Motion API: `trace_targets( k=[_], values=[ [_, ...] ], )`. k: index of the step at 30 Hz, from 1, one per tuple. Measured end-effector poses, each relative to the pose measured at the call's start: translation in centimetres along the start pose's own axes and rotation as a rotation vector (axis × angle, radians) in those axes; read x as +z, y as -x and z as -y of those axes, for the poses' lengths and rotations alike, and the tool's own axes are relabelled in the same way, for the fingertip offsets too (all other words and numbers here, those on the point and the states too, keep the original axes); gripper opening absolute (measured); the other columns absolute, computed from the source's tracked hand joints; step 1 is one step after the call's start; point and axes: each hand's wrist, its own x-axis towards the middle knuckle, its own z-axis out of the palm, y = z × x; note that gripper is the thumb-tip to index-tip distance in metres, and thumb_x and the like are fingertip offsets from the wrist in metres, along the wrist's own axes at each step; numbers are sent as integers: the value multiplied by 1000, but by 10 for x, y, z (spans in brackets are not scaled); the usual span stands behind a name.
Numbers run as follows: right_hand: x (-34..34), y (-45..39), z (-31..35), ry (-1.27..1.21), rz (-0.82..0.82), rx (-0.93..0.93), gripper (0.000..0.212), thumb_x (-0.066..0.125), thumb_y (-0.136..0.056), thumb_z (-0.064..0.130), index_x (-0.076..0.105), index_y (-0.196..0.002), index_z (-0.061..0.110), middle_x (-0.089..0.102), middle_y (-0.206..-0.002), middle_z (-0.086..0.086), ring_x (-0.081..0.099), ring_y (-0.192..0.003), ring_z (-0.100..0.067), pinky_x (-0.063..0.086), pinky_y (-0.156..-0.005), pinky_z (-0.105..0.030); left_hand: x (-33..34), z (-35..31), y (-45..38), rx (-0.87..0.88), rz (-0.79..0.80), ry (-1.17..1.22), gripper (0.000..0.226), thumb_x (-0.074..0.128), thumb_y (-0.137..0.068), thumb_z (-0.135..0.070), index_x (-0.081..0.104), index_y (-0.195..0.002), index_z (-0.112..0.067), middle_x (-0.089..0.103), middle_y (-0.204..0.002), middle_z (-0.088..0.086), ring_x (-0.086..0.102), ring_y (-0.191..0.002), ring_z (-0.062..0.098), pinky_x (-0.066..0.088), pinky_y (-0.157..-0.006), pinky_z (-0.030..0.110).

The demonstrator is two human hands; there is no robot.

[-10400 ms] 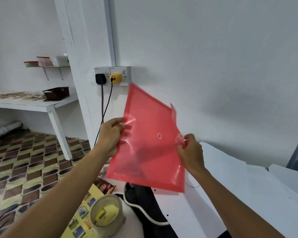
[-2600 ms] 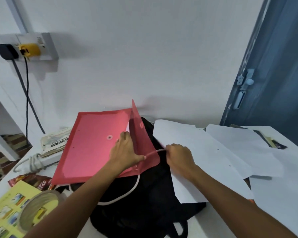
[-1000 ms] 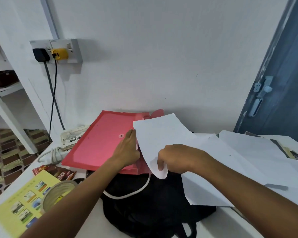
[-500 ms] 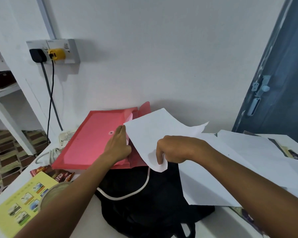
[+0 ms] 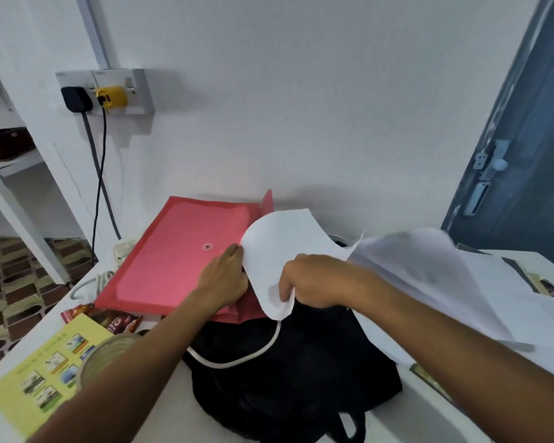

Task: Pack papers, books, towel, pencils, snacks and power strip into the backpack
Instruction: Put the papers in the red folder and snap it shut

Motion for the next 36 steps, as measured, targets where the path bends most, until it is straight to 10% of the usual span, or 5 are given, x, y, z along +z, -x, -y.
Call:
trace_targets(
  k=[14, 18, 23, 31, 36],
  values=[
    [74, -22, -3, -343, 348, -84, 50, 63, -82, 56, 58, -126, 34, 57, -131, 11, 51, -118, -8, 38, -103, -30, 30, -18, 17, -138, 246, -302, 80, 53, -83, -56, 25, -142, -10, 26, -151, 5, 22, -141, 32, 31, -104, 59],
    [78, -31, -29, -455, -57, 111, 27, 56, -89, 47, 63, -88, 22, 63, -92, 7, 60, -93, -16, 45, -78, -30, 38, -16, 21, -120, 188, -343, 87, 53, -84, -58, 16, -146, -9, 19, -154, 6, 16, -144, 33, 28, -107, 59],
    [89, -27, -74, -55, -226, 614, 34, 46, -88, 18, 44, -122, 13, 43, -122, -11, 49, -108, -32, 38, -77, -34, 39, -15, 24, -113, 166, -329, 91, 54, -85, -59, 12, -148, -9, 13, -157, 7, 14, -145, 32, 28, -109, 58],
    [94, -30, -99, -852, -460, 723, 76, 68, -80, 11, 23, -141, 11, 46, -116, -8, 52, -98, -28, 44, -77, -34, 39, -13, 25, -110, 158, -319, 92, 56, -83, -59, 12, -148, -9, 10, -158, 9, 16, -145, 33, 30, -108, 57],
    [80, -35, -98, -1244, -461, 629, 13, 68, -80, 5, 57, -74, 6, 65, -86, -11, 61, -73, -26, 47, -68, -31, 36, -14, 27, -115, 141, -314, 98, 57, -82, -60, 8, -149, -8, 8, -159, 9, 15, -145, 31, 30, -109, 55]
  ],
)
